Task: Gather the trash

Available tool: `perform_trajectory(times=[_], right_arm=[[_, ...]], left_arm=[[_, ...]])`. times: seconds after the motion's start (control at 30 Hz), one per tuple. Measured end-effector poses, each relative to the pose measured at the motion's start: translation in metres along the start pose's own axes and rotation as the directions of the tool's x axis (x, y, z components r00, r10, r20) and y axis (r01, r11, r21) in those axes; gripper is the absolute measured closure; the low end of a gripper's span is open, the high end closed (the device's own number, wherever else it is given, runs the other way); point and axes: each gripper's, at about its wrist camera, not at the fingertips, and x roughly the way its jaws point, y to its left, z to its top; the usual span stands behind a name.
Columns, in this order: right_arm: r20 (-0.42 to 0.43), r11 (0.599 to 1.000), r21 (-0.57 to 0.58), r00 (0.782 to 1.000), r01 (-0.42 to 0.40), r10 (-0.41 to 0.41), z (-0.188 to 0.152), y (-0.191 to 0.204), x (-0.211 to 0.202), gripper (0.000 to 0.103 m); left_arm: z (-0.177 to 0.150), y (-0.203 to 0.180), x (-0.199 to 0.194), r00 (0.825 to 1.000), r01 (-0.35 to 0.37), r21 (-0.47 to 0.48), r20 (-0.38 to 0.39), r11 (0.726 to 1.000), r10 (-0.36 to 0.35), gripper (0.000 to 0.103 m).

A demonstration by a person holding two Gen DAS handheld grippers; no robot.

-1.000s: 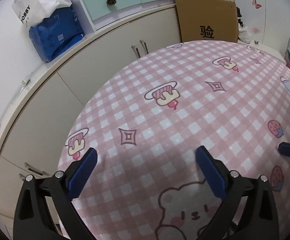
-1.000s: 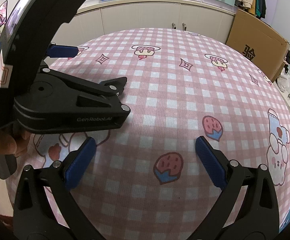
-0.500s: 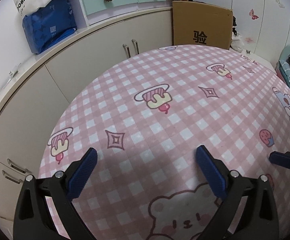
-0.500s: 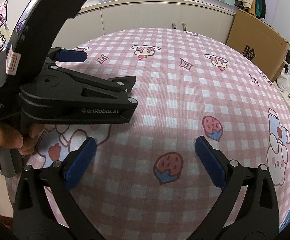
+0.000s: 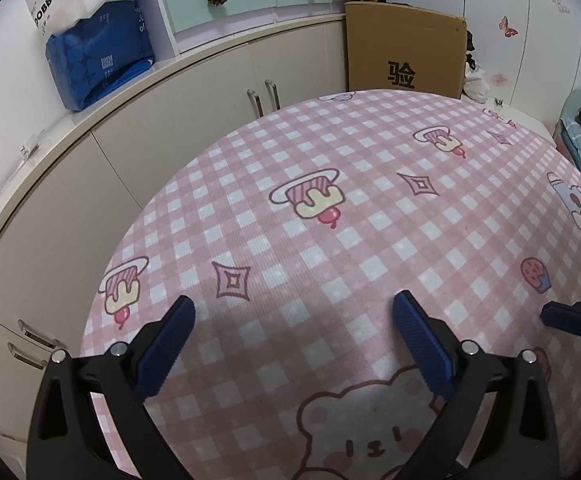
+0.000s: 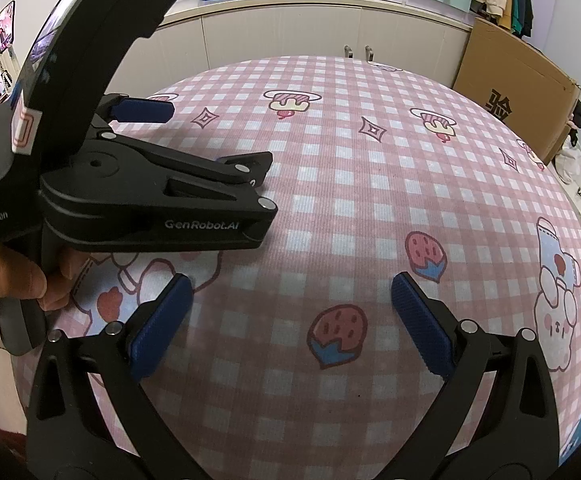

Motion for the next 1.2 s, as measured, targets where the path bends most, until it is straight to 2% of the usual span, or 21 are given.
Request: perform_trajectory(times=[1.07, 1.2], right_arm=[[0.000, 1.000, 0.000, 1.000, 0.000, 0.000, 0.0001, 0.0000, 0.0001, 0.006], [0.000, 1.000, 0.000, 1.000, 0.000, 0.000, 0.0000, -0.0001, 0.0000, 0.006]], left_arm=[[-0.0004, -0.0062, -0.0041, 0.999, -0.039, 0.024, 0.013, 0.999, 0.039, 0.006], [0.0001, -0.0040, -0.0032, 1.000, -0.014, 0.007, 0.004, 1.000, 0.014, 0.006]])
